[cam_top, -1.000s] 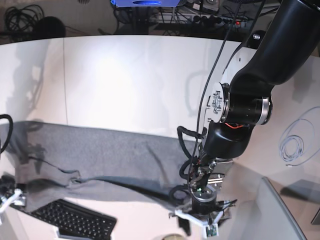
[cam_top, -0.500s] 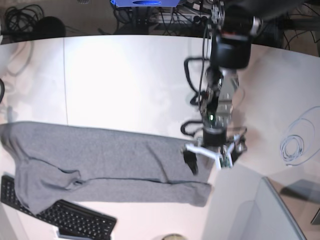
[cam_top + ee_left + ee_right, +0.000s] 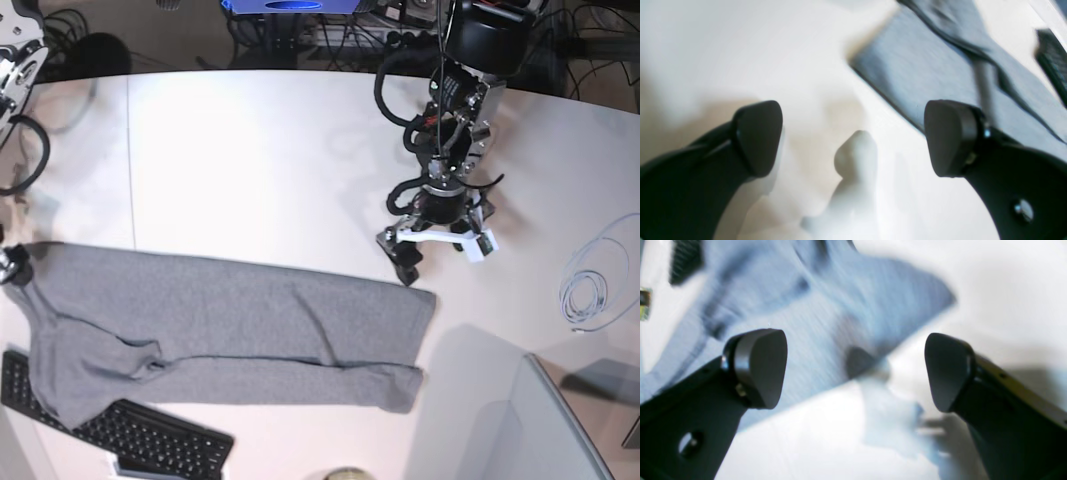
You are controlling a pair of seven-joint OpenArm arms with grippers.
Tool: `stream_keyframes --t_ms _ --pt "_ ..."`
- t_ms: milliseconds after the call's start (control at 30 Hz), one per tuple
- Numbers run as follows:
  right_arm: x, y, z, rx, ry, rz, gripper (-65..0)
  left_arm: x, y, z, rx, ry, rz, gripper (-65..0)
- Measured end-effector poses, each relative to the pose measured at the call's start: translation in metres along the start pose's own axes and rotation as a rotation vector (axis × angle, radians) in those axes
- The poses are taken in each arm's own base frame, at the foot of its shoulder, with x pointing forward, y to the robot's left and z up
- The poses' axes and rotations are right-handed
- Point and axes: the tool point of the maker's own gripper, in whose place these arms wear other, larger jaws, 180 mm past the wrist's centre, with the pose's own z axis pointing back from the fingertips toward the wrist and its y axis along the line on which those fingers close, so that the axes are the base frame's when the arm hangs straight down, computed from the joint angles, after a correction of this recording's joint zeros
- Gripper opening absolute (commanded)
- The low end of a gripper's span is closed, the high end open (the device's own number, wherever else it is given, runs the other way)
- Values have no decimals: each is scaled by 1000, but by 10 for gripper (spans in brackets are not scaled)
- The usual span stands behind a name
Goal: Layout the t-shirt on the table in an organized manner, then fold the t-shirt properly
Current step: 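Lower the shirt onto the table with both grippers, then regrasp the shirt edge with both grippers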
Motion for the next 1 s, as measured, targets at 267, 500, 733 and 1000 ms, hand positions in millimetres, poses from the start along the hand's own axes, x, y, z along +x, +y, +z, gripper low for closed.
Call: stream_keyframes --t_ms 267,500,733,1000 --pt "-34 8 -14 18 60 -69 -57 9 7 -27 43 3 -20 0" --pt "-25 14 -27 27 5 -135 -59 6 -20 -56 17 59 7 0" --pt "-22 19 -35 31 -34 -176 -245 1 -31 -70 -13 74 13 0" --pt "-15 28 -38 42 -33 -160 -546 -1 -25 -68 -57 89 17 -346"
